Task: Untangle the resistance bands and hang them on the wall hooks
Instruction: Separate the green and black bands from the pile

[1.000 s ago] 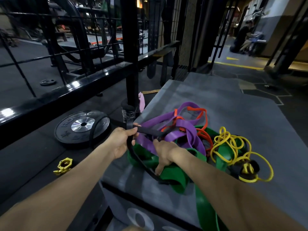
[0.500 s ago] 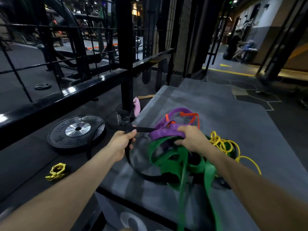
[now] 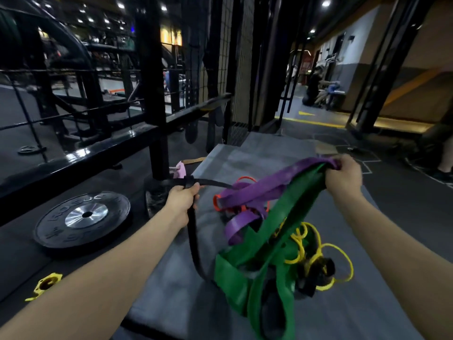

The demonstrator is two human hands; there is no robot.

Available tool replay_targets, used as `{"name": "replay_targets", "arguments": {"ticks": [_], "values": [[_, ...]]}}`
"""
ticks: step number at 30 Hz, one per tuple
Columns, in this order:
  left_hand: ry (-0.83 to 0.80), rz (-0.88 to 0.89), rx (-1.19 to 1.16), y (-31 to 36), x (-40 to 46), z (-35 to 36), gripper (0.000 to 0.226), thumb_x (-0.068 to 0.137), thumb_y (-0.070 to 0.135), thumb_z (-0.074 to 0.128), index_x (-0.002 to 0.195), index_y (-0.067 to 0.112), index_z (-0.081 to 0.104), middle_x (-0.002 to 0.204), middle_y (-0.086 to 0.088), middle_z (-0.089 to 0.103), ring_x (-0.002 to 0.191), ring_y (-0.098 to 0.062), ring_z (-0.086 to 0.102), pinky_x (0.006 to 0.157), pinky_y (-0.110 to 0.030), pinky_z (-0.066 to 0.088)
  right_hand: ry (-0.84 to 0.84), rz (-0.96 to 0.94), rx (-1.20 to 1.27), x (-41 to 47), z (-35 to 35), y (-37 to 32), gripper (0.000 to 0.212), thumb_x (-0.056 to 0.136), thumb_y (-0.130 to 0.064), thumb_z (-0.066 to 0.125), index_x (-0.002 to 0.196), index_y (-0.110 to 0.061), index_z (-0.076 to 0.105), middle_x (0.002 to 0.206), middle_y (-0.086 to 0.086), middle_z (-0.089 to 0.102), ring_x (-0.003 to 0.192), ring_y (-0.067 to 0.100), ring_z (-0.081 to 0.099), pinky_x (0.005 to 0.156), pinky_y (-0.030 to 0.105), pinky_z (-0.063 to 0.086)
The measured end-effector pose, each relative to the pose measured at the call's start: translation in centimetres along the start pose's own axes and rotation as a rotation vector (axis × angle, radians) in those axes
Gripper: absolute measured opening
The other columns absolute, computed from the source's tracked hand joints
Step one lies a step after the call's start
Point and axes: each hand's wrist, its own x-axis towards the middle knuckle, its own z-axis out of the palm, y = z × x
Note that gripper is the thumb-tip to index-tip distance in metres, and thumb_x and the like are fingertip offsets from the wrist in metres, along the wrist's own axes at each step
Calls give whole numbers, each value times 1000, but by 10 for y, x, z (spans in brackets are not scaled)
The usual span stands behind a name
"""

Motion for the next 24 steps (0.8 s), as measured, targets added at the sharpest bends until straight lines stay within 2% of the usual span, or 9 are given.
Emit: {"name": "replay_targets", "arguments": {"ticks": [2, 3, 7, 9, 11, 13, 15, 19, 24], "values": [[6, -4, 52, -4, 3, 9, 13, 94, 11, 53, 93, 3, 62, 54, 0, 45, 41, -8, 40, 30, -13, 27, -22, 47, -78, 1, -9, 30, 27, 78, 4, 49, 100, -7, 62, 99, 23, 64, 99, 40, 58, 81, 42, 47], [-10, -8, 65, -8, 4, 13, 15, 94, 11, 52, 100, 2, 62, 57, -1, 44, 40, -8, 41, 30, -13, 28, -127, 64, -223, -1, -10, 45, 28, 80, 0, 52, 106, -8, 60, 106, 23, 63, 104, 42, 56, 84, 43, 45], [-62, -17, 75, -19, 4, 20, 15, 95, 12, 51, 102, 3, 60, 51, 1, 47, 30, -1, 40, 31, -13, 30, -756, 41, -1028, -11, -7, 75, 64, 74, -29, 69, 131, -20, 41, 137, 13, 40, 129, 40, 33, 105, 46, 32], [-60, -8, 65, -18, 4, 19, 15, 95, 12, 50, 89, 6, 62, 40, 6, 48, 31, -1, 40, 31, -13, 30, -808, -96, -1020, -16, 3, 56, 63, 78, -29, 64, 133, -15, 37, 138, 12, 34, 131, 40, 30, 108, 44, 30], [-51, 18, 79, -17, 4, 17, 16, 95, 12, 51, 85, 9, 63, 46, 5, 48, 40, -6, 41, 32, -13, 30, -740, -292, -817, -26, 20, 25, 56, 77, -32, 51, 130, -13, 44, 129, 15, 41, 125, 39, 37, 105, 39, 33], [-54, 45, 90, -15, 3, 15, 14, 94, 11, 52, 89, 9, 64, 55, 2, 49, 51, -9, 40, 32, -13, 30, -664, -474, -627, -43, 43, -4, 53, 71, -25, 43, 121, -12, 54, 119, 16, 50, 116, 37, 45, 99, 38, 38], [-61, 54, 83, -13, 2, 13, 11, 94, 11, 52, 96, 8, 62, 54, 5, 55, 55, -9, 41, 33, -13, 31, -621, -643, -618, -64, 69, -20, 38, 82, -20, 47, 117, -9, 57, 118, 13, 53, 113, 34, 47, 97, 41, 42], [-97, 28, 81, -12, -1, 6, 14, 95, 14, 50, 91, 9, 63, 52, 3, 52, 35, -2, 42, 33, -13, 33, -844, -836, -734, -97, 111, -18, 47, 87, -40, 53, 125, -12, 51, 127, 10, 50, 121, 30, 45, 99, 41, 37], [-131, 7, 60, -20, 3, -1, 19, 96, 12, 48, 108, 4, 60, 43, 13, 58, 33, 3, 43, 34, -12, 33, -1080, -983, -882, -118, 113, 0, 66, 78, -65, 53, 131, -26, 47, 139, 1, 41, 129, 26, 31, 108, 44, 18]]}}
